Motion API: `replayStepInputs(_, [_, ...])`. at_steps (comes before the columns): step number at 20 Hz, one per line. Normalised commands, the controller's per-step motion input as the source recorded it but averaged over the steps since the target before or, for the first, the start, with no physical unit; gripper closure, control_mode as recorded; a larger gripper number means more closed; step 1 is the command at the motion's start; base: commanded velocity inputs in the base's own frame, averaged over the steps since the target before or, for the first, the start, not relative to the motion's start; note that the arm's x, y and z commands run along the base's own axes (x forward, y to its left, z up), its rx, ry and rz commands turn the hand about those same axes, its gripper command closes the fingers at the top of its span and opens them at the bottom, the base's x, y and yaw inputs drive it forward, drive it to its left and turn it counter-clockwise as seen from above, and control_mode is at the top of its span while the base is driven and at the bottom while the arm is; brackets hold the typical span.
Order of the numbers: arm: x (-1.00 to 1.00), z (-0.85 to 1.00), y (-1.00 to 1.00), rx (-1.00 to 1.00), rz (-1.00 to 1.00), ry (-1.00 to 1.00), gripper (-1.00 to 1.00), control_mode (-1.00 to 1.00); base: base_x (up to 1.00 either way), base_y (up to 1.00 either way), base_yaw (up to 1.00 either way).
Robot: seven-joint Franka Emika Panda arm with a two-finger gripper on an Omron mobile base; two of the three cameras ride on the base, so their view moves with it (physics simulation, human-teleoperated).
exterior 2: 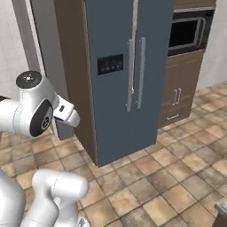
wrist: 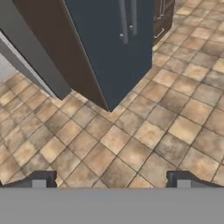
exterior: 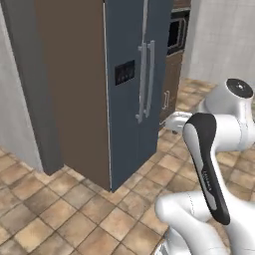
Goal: Pick up the metallic utensils from the counter and place them in the open drawer. Make sure not to pick up any wooden utensils.
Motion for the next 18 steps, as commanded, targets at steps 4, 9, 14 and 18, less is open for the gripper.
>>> replayStepInputs(4, [0.0,0.0,0.0,0.0,0.0,0.0,-1.0,1.0,0.32,-0.06,-0.75])
replayStepInputs(9, [0.0,0.0,0.0,0.0,0.0,0.0,-1.0,1.0,0.4,0.08,-0.78])
replayStepInputs(14, [0.0,0.0,0.0,0.0,0.0,0.0,-1.0,1.0,0.64,0.75,-0.66])
replayStepInputs(18, [0.0,0.0,0.0,0.0,0.0,0.0,-1.0,1.0,0.81,0.92,-0.48])
